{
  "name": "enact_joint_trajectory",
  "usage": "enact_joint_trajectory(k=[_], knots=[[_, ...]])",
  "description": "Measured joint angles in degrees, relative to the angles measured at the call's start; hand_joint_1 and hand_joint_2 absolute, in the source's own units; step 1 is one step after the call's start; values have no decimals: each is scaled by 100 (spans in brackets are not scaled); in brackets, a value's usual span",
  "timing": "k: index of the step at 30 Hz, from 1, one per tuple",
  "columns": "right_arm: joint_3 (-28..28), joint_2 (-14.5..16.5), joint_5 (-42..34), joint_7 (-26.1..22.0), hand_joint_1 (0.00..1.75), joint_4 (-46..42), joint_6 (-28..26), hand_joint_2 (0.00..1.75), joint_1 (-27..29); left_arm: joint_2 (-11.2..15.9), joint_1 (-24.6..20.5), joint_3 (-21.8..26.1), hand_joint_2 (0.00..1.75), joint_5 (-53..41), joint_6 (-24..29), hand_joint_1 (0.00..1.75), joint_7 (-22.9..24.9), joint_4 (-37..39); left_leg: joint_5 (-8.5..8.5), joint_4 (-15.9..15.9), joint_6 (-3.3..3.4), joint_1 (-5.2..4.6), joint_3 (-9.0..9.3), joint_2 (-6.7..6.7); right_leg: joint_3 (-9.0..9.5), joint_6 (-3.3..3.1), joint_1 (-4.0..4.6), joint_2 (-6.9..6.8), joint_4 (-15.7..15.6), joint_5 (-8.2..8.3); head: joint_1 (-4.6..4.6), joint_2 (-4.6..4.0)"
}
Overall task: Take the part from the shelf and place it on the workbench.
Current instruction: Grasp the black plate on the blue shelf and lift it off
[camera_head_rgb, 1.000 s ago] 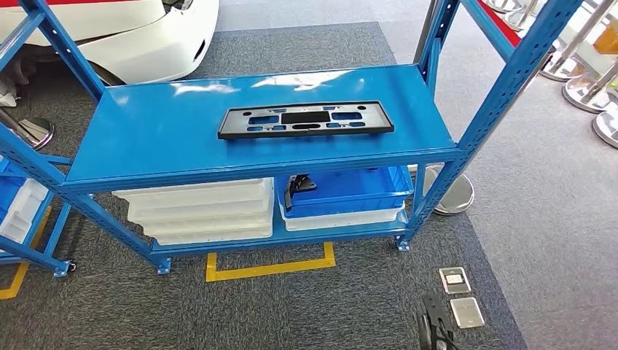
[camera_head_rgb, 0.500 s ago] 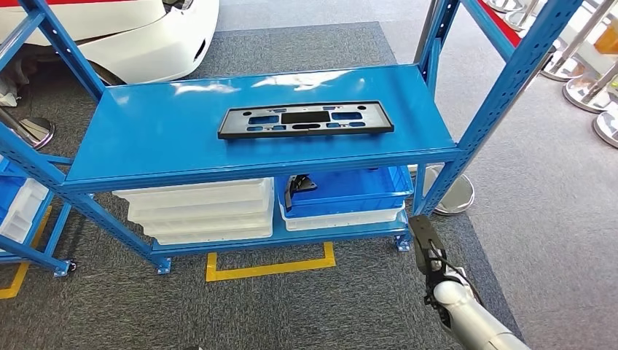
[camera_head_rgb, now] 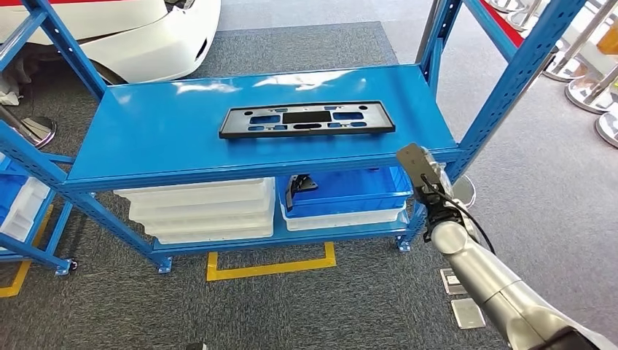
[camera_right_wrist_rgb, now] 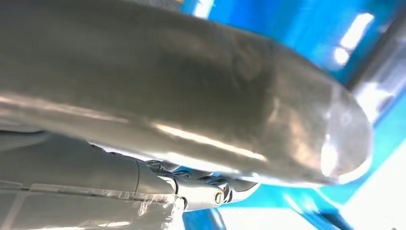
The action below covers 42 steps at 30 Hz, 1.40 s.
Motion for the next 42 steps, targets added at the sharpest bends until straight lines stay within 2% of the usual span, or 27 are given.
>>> enact_joint_trajectory(k=[6, 16, 35, 42], knots=[[238, 10, 839, 262, 0, -340, 329, 0, -599, 0, -38, -127, 0, 21, 20, 0, 0, 0, 3, 7, 1, 0, -10, -7, -6, 0, 0, -6, 5, 0, -9, 0], [950, 154, 1998, 414, 0, -532, 1497, 0, -1458, 0, -85, -336, 0, 29, -22, 0, 11, 4, 6, 7, -2, 0, -17, -11, -11, 0, 0, -11, 10, 0, -8, 0], [2804, 802, 3448, -6, 0, -79, 4115, 0, -2527, 0, -181, -832, 0, -100, -237, 0, 154, 78, 7, 7, -4, 0, -29, -23, -27, 0, 2, -10, 14, 0, -6, 0], [3003, 896, 3553, -118, 0, 45, 4251, 0, -2595, 0, -181, -856, 0, -81, -289, 0, 209, 90, 7, 7, -4, 0, -30, -23, -28, 0, 2, -10, 14, 0, -4, 0]])
